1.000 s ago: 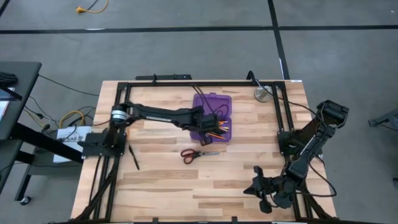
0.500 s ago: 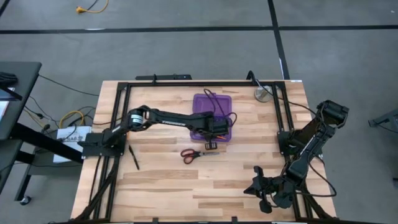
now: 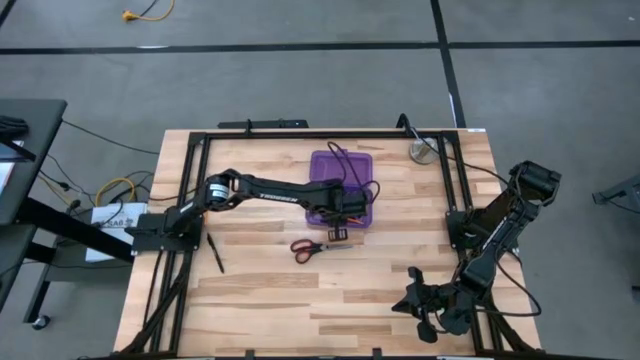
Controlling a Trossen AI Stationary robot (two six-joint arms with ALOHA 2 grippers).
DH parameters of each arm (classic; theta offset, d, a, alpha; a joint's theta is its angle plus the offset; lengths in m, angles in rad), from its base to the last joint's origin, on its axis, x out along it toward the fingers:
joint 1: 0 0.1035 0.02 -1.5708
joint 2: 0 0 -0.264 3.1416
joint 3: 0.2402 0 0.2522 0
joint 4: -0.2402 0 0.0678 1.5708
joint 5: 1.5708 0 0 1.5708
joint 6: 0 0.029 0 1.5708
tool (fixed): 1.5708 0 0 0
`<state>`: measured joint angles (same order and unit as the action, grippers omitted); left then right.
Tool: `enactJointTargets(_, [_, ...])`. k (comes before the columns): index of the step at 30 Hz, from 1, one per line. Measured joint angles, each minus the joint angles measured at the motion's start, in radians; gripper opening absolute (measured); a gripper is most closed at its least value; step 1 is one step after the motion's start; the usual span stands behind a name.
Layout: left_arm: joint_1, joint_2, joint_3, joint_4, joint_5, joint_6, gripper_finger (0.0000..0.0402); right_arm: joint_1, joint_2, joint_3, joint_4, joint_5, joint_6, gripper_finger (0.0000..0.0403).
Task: Pick & place school supplies into a supply box
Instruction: Put the bottom black pen into the pencil box, then put the black scissors into the pencil box
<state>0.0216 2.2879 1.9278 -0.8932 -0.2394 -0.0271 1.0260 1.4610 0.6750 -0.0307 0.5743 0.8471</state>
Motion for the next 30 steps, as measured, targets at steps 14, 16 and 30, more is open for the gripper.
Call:
enactJointTargets(14, [-0.093, -0.040, 0.159, -0.297, -0.009, -0.099, 0.0173, 0.000, 0.000, 0.000, 0.000, 0.002, -0.007, 0.0000])
enactJointTargets(16, [-0.131, -0.079, 0.159, -0.303, -0.019, -0.129, 0.0174, 0.000, 0.000, 0.000, 0.000, 0.003, -0.010, 0.0000])
enactJointTargets(30, [-0.450, -0.222, 0.158, -0.224, -0.164, -0.296, 0.0174, 0.000, 0.000, 0.001, 0.000, 0.068, -0.009, 0.0000])
